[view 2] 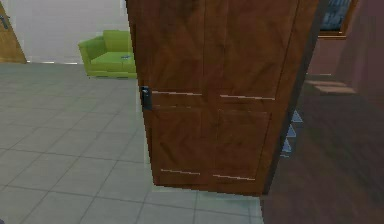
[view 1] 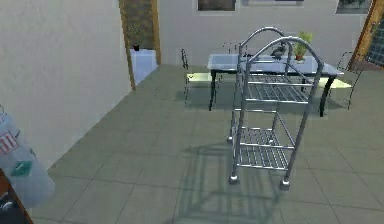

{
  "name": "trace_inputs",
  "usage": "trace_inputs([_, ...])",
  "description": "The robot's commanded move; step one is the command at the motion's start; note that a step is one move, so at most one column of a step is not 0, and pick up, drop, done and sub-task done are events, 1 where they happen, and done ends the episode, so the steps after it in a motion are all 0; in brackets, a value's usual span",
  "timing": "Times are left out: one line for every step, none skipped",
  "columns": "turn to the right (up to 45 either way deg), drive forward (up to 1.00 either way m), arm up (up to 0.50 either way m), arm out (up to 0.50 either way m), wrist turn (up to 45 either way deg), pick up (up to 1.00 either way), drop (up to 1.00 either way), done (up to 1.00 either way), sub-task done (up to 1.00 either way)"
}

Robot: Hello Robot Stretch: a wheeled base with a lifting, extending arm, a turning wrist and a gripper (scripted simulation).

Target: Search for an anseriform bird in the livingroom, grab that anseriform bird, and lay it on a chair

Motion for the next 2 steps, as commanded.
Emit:
trace_inputs([-6.0, 0.0, 0.0, 0.0, 0.0, 0.0, 0.0, 0.0, 0.0])
trace_inputs([0.0, 0.55, 0.0, 0.0, 0.0, 0.0, 0.0, 0.0, 0.0])
